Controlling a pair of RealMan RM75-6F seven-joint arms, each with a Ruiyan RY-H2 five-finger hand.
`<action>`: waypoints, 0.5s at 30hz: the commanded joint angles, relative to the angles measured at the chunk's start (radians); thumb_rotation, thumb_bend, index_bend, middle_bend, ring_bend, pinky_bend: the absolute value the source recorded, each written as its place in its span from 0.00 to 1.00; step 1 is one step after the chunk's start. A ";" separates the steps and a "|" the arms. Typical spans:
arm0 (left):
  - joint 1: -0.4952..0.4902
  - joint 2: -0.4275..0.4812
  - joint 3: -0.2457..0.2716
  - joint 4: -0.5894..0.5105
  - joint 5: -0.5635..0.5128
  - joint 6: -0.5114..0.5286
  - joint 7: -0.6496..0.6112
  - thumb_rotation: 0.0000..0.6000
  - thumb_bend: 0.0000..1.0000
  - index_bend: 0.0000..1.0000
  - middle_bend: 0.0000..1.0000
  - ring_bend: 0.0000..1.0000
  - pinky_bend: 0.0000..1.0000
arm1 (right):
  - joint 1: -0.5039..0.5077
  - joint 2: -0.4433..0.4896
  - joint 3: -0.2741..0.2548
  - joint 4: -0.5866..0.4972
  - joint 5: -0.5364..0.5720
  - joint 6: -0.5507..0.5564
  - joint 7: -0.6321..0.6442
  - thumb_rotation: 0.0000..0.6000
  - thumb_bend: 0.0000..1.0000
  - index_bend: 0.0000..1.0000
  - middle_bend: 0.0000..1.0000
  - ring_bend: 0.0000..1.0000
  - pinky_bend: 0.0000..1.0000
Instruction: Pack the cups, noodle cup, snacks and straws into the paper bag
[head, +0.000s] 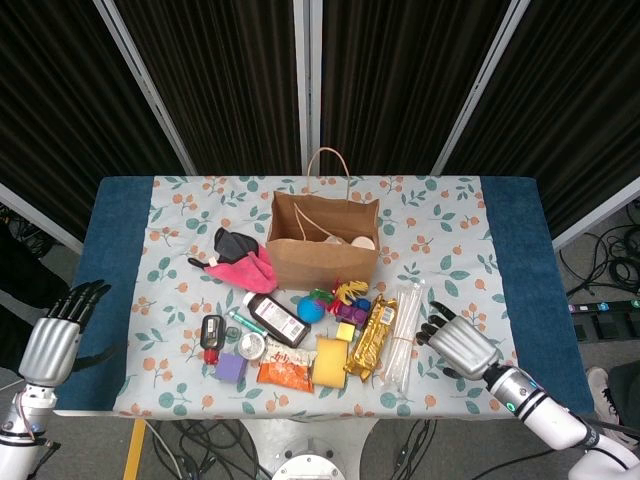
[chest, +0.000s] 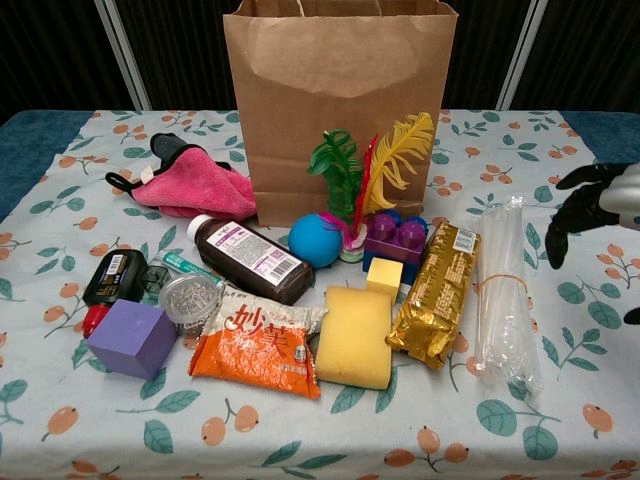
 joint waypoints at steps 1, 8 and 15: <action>-0.001 0.000 -0.002 0.001 0.000 0.001 0.001 1.00 0.10 0.18 0.22 0.15 0.21 | 0.023 -0.041 0.030 0.032 -0.010 -0.014 0.012 1.00 0.00 0.40 0.35 0.20 0.06; 0.002 0.002 -0.005 0.009 -0.011 -0.002 -0.003 1.00 0.10 0.18 0.22 0.15 0.21 | 0.083 -0.112 0.055 0.079 0.024 -0.129 -0.017 1.00 0.00 0.40 0.35 0.21 0.04; -0.004 -0.004 -0.008 0.025 -0.014 -0.010 -0.012 1.00 0.10 0.18 0.22 0.15 0.21 | 0.094 -0.143 0.053 0.113 0.055 -0.170 -0.029 1.00 0.00 0.39 0.35 0.20 0.04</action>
